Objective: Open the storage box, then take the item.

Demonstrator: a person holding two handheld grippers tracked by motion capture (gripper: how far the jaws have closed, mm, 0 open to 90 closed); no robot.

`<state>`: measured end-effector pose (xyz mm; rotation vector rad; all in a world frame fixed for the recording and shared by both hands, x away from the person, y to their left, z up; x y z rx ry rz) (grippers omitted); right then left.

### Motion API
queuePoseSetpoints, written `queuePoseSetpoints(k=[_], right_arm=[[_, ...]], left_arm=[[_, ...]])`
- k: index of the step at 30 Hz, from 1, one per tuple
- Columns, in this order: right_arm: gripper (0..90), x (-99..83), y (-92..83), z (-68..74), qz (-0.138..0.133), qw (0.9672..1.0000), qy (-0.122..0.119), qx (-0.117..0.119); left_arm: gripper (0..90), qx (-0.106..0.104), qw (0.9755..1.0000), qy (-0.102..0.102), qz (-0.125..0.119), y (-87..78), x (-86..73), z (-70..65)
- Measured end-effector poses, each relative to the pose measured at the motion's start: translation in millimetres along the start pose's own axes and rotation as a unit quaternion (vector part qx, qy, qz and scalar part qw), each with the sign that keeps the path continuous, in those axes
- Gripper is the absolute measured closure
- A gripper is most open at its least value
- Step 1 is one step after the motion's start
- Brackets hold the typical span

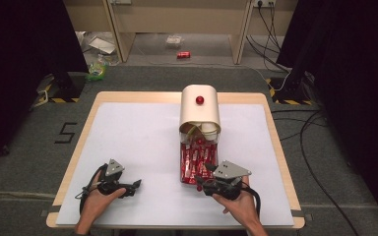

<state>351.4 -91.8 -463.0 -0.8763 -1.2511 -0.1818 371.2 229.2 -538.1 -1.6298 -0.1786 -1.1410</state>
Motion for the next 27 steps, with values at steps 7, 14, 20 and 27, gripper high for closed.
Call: queuePoseSetpoints(k=[7, 14, 20, 27], right_arm=[[45.5, 3.4, 6.2, -2.1, 0.006, 0.9999, 0.007, -0.012], [45.7, 11.3, 14.5, -4.5, 0.007, 0.9996, 0.012, -0.023], [46.1, 15.3, 25.3, -5.3, 0.01, 0.9995, 0.016, -0.025], [46.9, 20.1, 30.9, -6.6, 0.011, 0.9993, 0.018, -0.03]], left_arm=[[7.6, 0.0, 1.0, 0.0, 0.0, 0.0, 0.0, 0.0], [7.6, 0.0, 1.0, 0.0, 0.0, 0.0, 0.0, 0.0], [7.6, 0.0, 1.0, 0.0, 0.0, 0.0, 0.0, 0.0], [7.6, 0.0, 1.0, -0.001, -0.001, 0.1, 0.1, -0.1]])
Point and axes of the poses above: each handheld gripper's, and its own axes: y roughly forward along the jaws, x roughly out of its top, z roughly to its left, the point moved 5 cm from there along y, roughly forward along the jaws, and after that the axes turned 6 degrees about y, right-handed, at the moved point
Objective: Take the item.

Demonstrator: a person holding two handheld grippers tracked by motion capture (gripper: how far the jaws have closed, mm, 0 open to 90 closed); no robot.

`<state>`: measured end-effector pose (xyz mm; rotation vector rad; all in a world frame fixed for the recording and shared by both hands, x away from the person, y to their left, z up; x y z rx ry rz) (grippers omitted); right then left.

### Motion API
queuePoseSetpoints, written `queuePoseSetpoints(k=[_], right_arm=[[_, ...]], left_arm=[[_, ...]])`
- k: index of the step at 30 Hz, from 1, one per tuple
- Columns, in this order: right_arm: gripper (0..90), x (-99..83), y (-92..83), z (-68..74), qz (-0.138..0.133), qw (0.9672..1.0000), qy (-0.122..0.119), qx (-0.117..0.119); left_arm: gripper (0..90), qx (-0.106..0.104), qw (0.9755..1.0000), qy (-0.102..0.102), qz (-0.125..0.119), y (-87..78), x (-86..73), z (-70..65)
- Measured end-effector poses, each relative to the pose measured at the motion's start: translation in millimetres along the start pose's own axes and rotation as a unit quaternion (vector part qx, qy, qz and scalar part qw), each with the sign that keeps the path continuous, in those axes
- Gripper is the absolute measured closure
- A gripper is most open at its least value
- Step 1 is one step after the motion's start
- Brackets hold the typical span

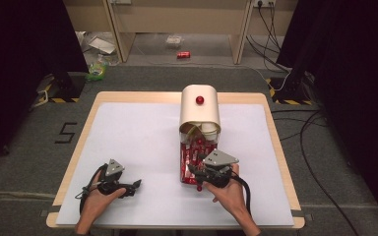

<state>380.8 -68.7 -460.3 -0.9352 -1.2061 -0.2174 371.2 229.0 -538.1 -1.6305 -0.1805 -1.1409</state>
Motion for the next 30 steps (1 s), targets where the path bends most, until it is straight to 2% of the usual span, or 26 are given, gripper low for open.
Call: queuePoseSetpoints(k=[14, 16, 19, 25, 30], right_arm=[[47.8, 3.9, 9.6, 0.0, 0.014, 0.9999, 0.007, -0.006], [49.4, 2.2, 12.2, -0.9, 0.024, 0.9995, 0.01, -0.018], [50.4, 1.2, 14.0, -1.1, 0.029, 0.9993, 0.014, -0.018], [51.7, -4.1, 22.5, -1.8, 0.053, 0.9979, 0.017, -0.034], [52.2, -5.5, 28.8, -2.0, 0.051, 0.9977, 0.036, -0.025]], left_arm=[[7.6, 0.0, 1.0, 0.001, 0.001, -0.1, -0.1, 0.1], [7.6, 0.0, 1.0, 0.001, 0.001, -0.2, -0.1, 0.1], [7.6, 0.0, 1.0, 0.001, 0.001, -0.1, -0.1, 0.1], [7.6, 0.0, 1.0, -0.001, -0.001, 0.1, 0.1, -0.2], [7.6, 0.0, 1.0, 0.0, 0.0, -0.1, 0.0, 0.1]])
Point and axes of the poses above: each handheld gripper's, and its own axes: y roughly forward along the jaws, x roughly out of its top, z roughly to its left, the point moved 5 cm from there along y, roughly forward along the jaws, and after that the axes turned 6 degrees about y, right-handed, at the moved point
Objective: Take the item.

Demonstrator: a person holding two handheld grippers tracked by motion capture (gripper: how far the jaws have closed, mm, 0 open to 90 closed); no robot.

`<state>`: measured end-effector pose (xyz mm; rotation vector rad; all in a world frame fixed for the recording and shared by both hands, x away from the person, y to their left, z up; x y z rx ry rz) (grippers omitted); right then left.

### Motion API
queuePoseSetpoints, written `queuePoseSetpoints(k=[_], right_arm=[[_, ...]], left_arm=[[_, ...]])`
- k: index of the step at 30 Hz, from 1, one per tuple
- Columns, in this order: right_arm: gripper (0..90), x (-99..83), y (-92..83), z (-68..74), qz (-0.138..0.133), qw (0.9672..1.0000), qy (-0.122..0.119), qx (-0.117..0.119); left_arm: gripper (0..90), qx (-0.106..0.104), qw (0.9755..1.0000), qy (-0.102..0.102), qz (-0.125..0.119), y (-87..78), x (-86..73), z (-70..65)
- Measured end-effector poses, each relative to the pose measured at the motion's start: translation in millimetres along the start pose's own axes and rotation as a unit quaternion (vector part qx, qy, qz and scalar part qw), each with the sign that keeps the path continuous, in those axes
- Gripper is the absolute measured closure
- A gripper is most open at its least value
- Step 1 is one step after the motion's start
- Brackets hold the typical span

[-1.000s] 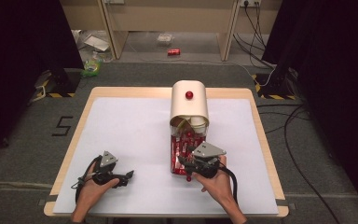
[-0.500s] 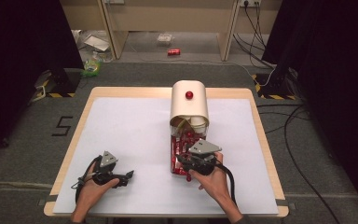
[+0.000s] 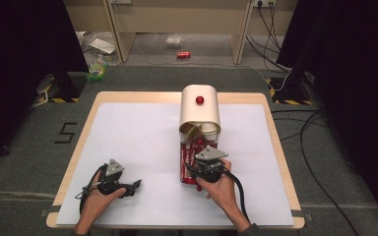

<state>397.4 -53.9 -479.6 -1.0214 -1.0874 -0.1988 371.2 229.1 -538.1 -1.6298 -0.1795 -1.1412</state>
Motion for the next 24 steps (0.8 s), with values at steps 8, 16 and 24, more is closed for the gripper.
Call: queuePoseSetpoints(k=[8, 16, 24], right_arm=[[60.7, 1.1, 2.2, -5.8, -0.013, 0.9995, 0.029, 0.003], [65.7, 1.7, 6.0, -8.5, -0.021, 0.9989, 0.041, -0.002], [80.7, 0.9, 6.1, -12.6, -0.025, 0.9993, 0.029, 0.001]], left_arm=[[7.6, 0.0, 1.0, 0.001, 0.001, -0.1, 0.0, 0.0], [7.6, 0.001, 1.0, 0.001, 0.0, -0.1, -0.1, -0.1], [7.6, 0.0, 1.0, 0.001, 0.0, -0.1, -0.1, 0.0]])
Point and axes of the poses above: each handheld gripper's, and its own axes: y roughly forward along the jaws, x roughly out of its top, z roughly to its left, the point moved 5 cm from there along y, roughly forward along the jaws, and after that the axes turned 6 degrees about y, right-handed, at the moved point
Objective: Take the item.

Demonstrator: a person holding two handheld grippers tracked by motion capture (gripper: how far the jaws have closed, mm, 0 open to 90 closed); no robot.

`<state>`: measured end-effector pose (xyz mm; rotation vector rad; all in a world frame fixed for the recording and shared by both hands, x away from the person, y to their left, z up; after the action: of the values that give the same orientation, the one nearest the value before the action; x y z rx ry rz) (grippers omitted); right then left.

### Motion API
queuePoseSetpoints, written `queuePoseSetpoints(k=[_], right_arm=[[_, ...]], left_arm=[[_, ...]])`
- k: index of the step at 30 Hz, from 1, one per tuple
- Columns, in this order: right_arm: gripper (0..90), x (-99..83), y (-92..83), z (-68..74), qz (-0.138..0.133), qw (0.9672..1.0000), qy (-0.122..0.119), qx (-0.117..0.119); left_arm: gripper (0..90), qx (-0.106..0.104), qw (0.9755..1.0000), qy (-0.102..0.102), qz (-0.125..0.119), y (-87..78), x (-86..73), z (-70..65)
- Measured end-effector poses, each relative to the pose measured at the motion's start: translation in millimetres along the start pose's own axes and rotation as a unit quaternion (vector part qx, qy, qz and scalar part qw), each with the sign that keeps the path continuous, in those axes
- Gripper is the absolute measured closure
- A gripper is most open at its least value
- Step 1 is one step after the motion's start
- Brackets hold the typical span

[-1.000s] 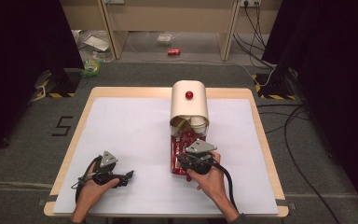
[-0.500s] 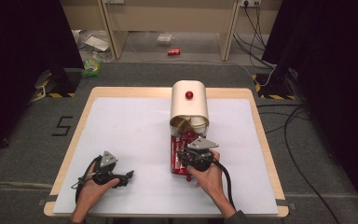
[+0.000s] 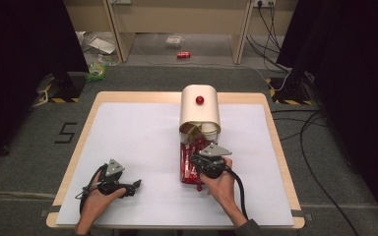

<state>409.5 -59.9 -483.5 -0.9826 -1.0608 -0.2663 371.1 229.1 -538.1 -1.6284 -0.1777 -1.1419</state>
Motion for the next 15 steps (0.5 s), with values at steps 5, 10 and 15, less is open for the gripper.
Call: queuePoseSetpoints(k=[5, 10, 15], right_arm=[[84.9, 5.1, -8.2, -4.1, -0.005, 0.9997, 0.011, 0.023], [85.3, 4.6, -16.4, -7.3, -0.006, 0.9995, 0.012, 0.03], [85.4, 4.2, -27.4, -10.6, -0.006, 0.9991, 0.015, 0.039]], left_arm=[[7.6, 0.0, 1.0, 0.0, 0.0, 0.0, 0.0, 0.0], [7.7, 0.0, 1.0, 0.0, 0.0, -0.1, 0.0, 0.0], [7.7, 0.0, 1.0, 0.0, 0.0, -0.1, 0.0, 0.0]])
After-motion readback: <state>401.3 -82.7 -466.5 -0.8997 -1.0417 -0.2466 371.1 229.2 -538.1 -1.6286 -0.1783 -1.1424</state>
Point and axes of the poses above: each handheld gripper's, and its own axes: y roughly forward along the jaws, x roughly out of its top, z roughly to its left, the point moved 5 cm from there along y, roughly forward along the jaws, and after that the axes turned 6 degrees about y, right-handed, at the moved point
